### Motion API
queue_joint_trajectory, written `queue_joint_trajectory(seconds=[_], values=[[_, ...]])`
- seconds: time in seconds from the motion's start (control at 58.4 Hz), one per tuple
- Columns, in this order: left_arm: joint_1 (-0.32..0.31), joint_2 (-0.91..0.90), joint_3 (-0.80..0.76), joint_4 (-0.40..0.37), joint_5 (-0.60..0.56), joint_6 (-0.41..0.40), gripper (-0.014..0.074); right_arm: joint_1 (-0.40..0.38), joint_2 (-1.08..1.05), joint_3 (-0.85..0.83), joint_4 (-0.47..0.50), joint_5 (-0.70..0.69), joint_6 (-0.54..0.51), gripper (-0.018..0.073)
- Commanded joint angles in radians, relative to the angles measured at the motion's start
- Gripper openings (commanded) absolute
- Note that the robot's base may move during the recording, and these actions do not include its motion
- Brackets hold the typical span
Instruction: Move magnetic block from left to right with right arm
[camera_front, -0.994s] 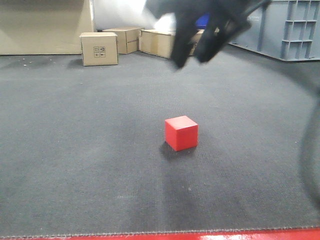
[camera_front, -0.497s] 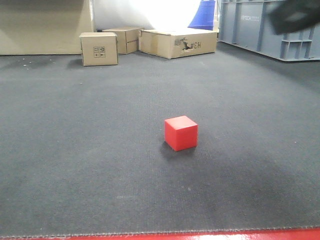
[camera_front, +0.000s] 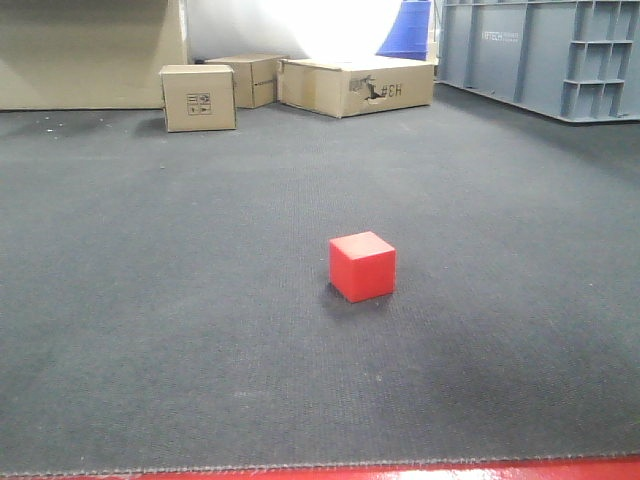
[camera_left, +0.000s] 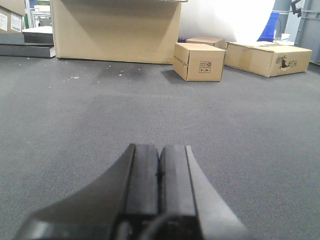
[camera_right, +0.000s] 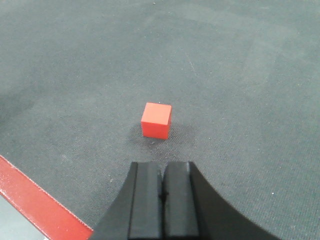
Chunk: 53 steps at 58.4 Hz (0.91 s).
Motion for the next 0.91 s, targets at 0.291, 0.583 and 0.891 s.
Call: queue_joint_trajectory(seconds=[0.291,0.583,0.891], values=[[-0.006,-0.01,0.011,-0.005,-0.09,-0.006,-0.0126,-0.088,-0.047,-0.006,-0.082,-0.1,-0.002,0.0057],[-0.006,-0.01,0.011,-0.005,-0.09,-0.006,-0.0126,-0.494,-0.361,0.225,-0.051,-0.215,-0.05,0.0057],[-0.006,-0.01,0.011,-0.005,-0.09,-0.006,-0.0126,-0.674,-0.651,0.513,0.022,-0.365,-0.05,0.0057]])
